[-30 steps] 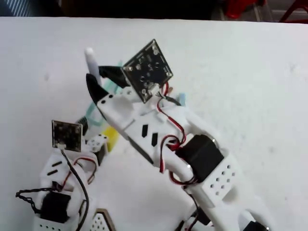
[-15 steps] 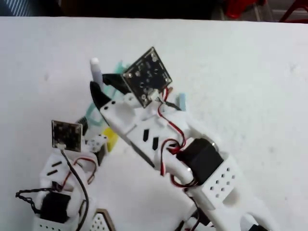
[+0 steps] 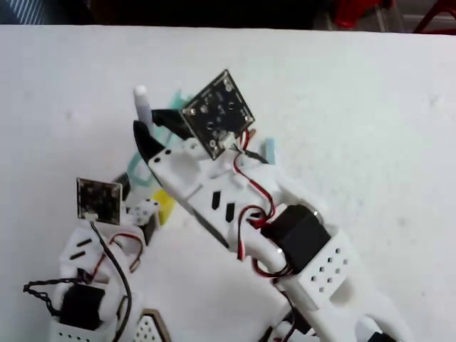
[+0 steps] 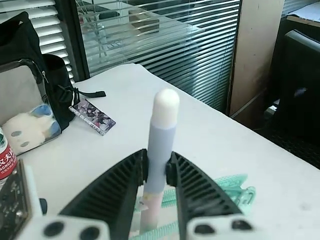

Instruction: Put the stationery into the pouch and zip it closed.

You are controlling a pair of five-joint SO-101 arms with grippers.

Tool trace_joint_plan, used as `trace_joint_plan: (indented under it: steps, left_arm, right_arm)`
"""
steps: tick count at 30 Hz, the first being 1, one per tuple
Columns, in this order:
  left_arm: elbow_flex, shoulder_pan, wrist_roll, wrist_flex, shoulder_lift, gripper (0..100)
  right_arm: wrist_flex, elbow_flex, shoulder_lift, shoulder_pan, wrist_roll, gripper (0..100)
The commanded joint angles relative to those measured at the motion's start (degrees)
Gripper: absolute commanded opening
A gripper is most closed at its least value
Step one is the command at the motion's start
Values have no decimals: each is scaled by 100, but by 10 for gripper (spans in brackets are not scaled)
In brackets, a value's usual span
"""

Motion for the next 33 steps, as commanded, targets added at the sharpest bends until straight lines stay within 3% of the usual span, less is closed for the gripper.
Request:
trace_joint_plan:
  steps: [1,7,33]
  left_arm:
    - [-88,48,35,18,-13,264]
    - [-88,48,35,18,-13,264]
    - [-88,40,35,35,-13,264]
  right_arm:
    - [22,-44,-145,40,70,48]
    - [101,-70,-154,40,70,217]
    - [251,-334,-207,207,70,194]
